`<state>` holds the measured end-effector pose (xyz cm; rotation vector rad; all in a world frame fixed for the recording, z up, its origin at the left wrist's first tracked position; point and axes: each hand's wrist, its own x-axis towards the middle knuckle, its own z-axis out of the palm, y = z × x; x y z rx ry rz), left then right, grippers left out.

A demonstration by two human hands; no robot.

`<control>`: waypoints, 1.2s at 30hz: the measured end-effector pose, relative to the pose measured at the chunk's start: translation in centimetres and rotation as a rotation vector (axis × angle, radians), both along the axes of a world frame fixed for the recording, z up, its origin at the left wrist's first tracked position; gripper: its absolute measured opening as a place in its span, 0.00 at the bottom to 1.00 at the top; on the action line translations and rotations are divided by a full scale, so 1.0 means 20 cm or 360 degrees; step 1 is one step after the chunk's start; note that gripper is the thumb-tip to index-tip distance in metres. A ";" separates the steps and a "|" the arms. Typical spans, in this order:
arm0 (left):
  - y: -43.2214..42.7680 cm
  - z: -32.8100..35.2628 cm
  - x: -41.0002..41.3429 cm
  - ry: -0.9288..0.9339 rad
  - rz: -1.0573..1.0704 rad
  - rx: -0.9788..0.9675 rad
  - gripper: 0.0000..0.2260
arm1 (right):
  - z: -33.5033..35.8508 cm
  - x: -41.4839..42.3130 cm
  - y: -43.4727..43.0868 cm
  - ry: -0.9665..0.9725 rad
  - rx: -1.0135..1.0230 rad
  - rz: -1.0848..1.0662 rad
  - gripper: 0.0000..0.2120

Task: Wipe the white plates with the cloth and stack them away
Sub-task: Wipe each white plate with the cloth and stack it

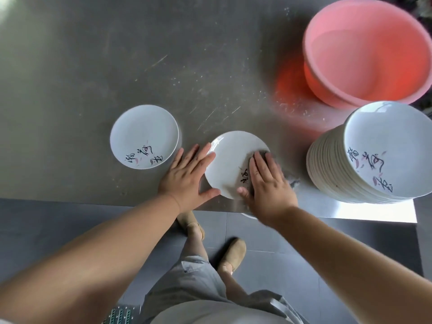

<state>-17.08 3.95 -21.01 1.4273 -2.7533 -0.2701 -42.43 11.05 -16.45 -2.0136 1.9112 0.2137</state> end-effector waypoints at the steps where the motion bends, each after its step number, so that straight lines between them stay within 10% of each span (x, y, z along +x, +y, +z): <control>1: 0.00 0.00 0.00 0.0008 0.0003 -0.0002 0.43 | -0.01 -0.03 -0.07 0.0023 0.0010 -0.0002 0.44; 26: 0.30 0.05 -0.32 0.0264 0.0875 0.0073 0.40 | 0.03 0.01 0.10 -0.0264 0.0059 0.0049 0.47; 32: 0.27 0.08 -0.30 0.0251 0.0643 -0.0166 0.22 | 0.04 -0.03 -0.07 -0.0192 -0.0044 -0.0182 0.37; 36: 0.04 0.18 -0.21 0.0360 0.0149 -0.0086 0.29 | 0.05 -0.01 0.11 -0.0189 -0.0097 0.0096 0.40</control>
